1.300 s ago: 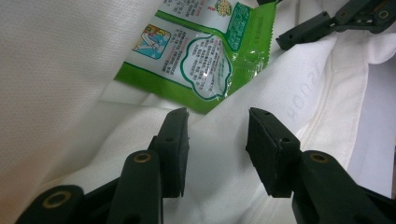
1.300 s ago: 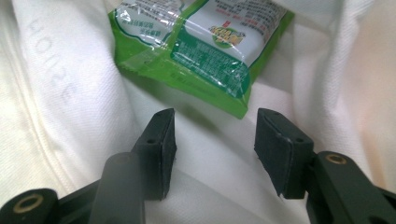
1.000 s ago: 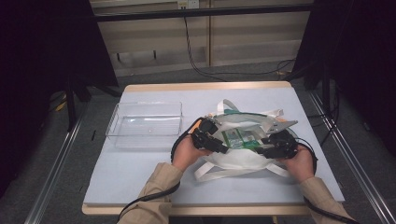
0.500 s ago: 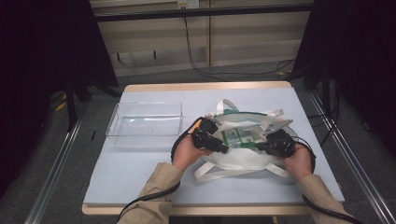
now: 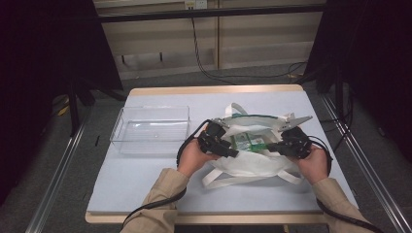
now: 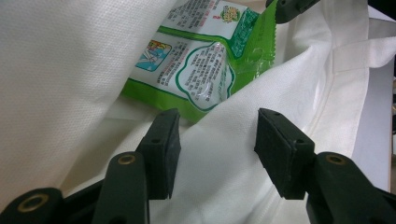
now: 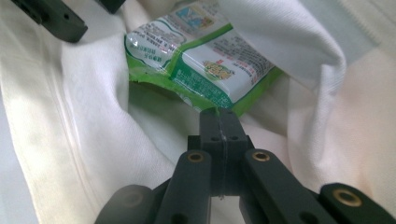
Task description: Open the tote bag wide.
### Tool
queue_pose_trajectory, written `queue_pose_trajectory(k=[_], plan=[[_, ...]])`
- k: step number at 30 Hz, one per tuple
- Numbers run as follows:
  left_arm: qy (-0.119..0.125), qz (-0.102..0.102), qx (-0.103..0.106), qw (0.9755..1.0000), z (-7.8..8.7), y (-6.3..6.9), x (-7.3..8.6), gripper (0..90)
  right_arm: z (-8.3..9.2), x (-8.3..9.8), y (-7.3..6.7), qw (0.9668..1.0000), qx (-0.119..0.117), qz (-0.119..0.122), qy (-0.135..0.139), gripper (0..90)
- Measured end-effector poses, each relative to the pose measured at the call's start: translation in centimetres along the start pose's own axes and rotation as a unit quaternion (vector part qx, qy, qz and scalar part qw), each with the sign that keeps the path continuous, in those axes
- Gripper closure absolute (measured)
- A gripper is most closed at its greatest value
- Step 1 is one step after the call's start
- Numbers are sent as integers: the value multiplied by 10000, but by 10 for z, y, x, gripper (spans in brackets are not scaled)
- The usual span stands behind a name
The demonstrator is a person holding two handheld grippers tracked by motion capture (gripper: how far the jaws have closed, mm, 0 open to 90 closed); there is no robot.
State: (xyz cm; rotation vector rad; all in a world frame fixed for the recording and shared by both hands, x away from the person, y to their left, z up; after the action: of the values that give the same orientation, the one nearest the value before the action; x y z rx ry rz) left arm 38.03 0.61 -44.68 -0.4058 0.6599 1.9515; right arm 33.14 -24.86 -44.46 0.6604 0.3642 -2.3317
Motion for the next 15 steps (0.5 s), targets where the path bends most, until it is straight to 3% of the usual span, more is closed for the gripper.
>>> queue_pose_trajectory(k=[1,2,5,9,11,13,15], plan=[[-13,-4,-86,10000,1,1,0,496,1,-1,0,10000,-21,-30,7,900],[80,-48,-29,10000,1,1,-1,495,2,-2,1,10000,-4,-32,28,900],[49,-55,-43,10000,2,1,-2,490,4,-4,3,9999,-24,-148,71,900],[59,-135,69,9999,1,4,-4,474,7,-7,5,9997,-52,-235,75,900],[39,-142,260,9996,-2,7,-4,482,7,-9,5,9997,-17,-219,43,900],[-151,-330,273,9990,-6,9,-3,581,7,-10,5,9997,-53,-247,47,900],[-321,-285,266,9987,-11,12,-2,668,6,-10,4,9997,-54,-245,-5,900]])
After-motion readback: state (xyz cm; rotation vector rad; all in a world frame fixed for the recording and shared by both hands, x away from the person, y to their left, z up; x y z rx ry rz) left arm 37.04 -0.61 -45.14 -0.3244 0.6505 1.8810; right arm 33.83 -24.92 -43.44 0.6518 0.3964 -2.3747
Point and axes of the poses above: each handheld gripper's, and its own axes: z roughly backward along the jaws, x roughly out of its underside, y roughly to its right, the point moved 2 cm from there along -z, roughly forward along the jaws, and after that the axes turned 8 degrees about -y, right-handed, at the moved point
